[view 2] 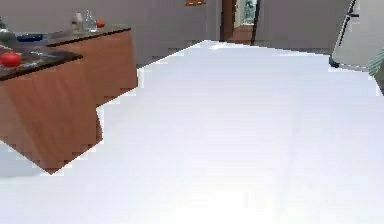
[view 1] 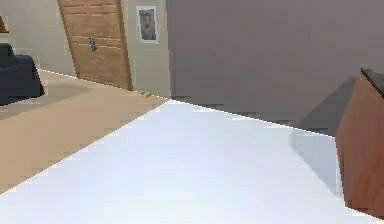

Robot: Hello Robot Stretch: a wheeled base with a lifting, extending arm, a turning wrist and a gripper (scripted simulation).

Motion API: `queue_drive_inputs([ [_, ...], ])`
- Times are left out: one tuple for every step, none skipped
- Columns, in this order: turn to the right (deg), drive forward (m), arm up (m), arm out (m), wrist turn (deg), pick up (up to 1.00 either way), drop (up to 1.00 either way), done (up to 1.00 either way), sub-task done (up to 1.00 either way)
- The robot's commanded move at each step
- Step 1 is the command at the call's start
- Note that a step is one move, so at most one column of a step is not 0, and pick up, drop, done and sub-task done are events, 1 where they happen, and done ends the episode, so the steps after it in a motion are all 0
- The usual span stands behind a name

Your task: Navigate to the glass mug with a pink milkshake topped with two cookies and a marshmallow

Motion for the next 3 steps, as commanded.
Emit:
queue_drive_inputs([
  [-45.0, 0.0, 0.0, 0.0, 0.0, 0.0, 0.0, 0.0, 0.0],
  [-27.0, 0.0, 0.0, 0.0, 0.0, 0.0, 0.0, 0.0, 0.0],
  [0.0, 1.0, 0.0, 0.0, 0.0, 0.0, 0.0, 0.0, 0.0],
])
